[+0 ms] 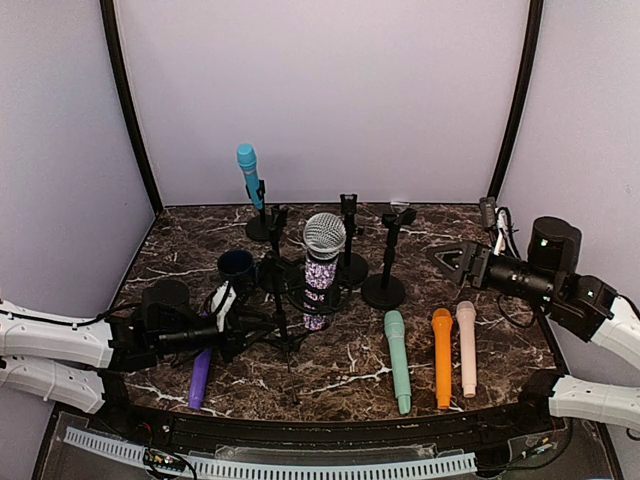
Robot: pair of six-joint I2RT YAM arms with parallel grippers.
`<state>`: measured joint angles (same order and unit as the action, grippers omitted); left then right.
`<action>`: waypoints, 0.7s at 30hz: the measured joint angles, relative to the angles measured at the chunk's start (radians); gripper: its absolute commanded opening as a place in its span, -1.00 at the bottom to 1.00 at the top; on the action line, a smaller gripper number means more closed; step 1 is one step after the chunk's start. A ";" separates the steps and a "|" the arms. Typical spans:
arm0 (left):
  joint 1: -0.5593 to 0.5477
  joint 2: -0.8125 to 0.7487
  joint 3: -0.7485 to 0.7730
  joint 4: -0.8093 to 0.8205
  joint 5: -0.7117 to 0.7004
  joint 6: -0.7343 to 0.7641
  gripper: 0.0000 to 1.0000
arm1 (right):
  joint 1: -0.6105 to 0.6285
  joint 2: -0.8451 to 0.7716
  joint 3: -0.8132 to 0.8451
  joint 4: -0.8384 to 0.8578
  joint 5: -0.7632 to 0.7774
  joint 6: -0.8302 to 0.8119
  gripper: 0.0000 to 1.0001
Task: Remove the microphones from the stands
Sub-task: Unscrew the knob on the microphone stand.
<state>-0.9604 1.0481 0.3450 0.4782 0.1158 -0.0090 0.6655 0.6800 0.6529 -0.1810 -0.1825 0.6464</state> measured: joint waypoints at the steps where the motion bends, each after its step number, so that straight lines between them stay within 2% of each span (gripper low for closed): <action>1: 0.000 -0.002 0.000 -0.002 0.001 -0.016 -0.83 | 0.000 -0.003 0.000 0.000 0.000 0.000 0.72; 11: 0.001 -0.006 -0.001 -0.014 0.057 -0.249 -0.86 | 0.000 -0.011 -0.008 -0.002 0.001 0.007 0.72; 21: 0.030 0.046 -0.003 0.072 0.161 -0.481 -0.86 | 0.000 -0.004 -0.012 -0.002 0.001 0.012 0.72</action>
<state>-0.9302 1.0939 0.3416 0.5499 0.2768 -0.4904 0.6655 0.6762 0.6407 -0.1829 -0.1814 0.6582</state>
